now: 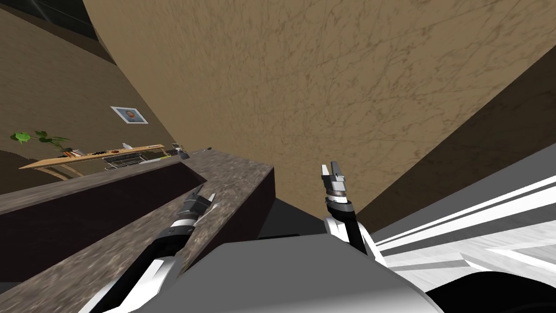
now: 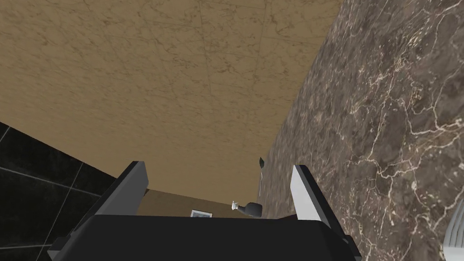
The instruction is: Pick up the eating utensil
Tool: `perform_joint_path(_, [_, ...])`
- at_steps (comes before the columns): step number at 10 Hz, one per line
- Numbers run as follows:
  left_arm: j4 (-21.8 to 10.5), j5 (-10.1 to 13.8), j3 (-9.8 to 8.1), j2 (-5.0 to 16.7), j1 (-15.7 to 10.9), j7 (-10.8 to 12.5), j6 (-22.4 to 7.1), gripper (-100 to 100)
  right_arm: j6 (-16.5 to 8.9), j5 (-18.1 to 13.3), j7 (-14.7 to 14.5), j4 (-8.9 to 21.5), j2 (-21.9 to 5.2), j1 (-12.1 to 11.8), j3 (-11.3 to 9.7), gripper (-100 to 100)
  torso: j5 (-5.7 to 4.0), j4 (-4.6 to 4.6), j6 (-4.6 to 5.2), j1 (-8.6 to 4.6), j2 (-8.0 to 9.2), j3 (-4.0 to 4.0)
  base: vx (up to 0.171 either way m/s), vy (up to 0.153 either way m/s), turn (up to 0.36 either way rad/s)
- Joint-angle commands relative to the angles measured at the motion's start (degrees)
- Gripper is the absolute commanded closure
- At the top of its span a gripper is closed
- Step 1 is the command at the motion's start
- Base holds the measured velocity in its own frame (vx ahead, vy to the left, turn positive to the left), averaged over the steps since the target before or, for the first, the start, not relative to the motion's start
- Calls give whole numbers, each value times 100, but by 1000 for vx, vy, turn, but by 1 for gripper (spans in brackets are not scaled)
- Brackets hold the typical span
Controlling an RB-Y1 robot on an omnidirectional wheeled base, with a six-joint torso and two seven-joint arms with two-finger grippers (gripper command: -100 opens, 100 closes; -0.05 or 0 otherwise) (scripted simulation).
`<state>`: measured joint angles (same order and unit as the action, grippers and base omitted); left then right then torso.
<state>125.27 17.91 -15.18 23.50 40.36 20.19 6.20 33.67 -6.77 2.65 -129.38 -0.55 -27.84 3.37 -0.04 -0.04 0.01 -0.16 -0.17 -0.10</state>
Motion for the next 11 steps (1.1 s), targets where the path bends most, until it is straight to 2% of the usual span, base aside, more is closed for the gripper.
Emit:
perform_joint_path(1, [-27,109,-62,117,72,110,-253,-100,0,0,0,0,0,0,0,0,0,0,0,0,0,0,48,-42,7])
perform_joint_path(2, [-79,310,-157,323,150,275,-444,-100,0,0,0,0,0,0,0,0,0,0,0,2,-1,-1,70,-43,10])
perform_joint_path(3, [-79,310,-157,323,150,275,-570,-100,0,0,0,0,0,0,0,0,0,-1,-1,2,-6,-3,53,-38,13])
perform_joint_path(4, [-134,513,-248,534,225,441,-732,-100,0,0,0,0,0,0,0,0,0,-1,0,3,-4,-3,52,-41,12])
perform_joint_path(5, [-134,513,-248,534,225,441,-936,-100,0,0,0,0,0,0,0,0,0,-1,0,3,-3,-2,51,-32,9])
perform_joint_path(6, [-193,718,-335,747,295,607,-1129,-100,0,0,0,0,0,0,0,0,1,-1,0,5,-3,-2,56,-32,12])
perform_joint_path(7, [-193,718,-335,747,295,607,-1296,-100,0,0,0,0,0,0,0,0,1,-1,-1,6,-3,-2,53,-38,11])
perform_joint_path(8, [-256,925,-417,964,359,771,-1473,-100,0,0,0,0,0,0,0,0,1,-1,0,4,-2,-2,70,-51,14])
perform_joint_path(10, [-256,925,-417,964,359,771,-1665,-100,0,0,0,0,0,0,0,0,0,-1,0,3,-4,-3,37,-27,5])
perform_joint_path(11, [-323,1132,-493,1181,418,934,-1885,-100,0,0,0,0,0,0,0,0,2,1,0,10,6,3,40,-22,13])
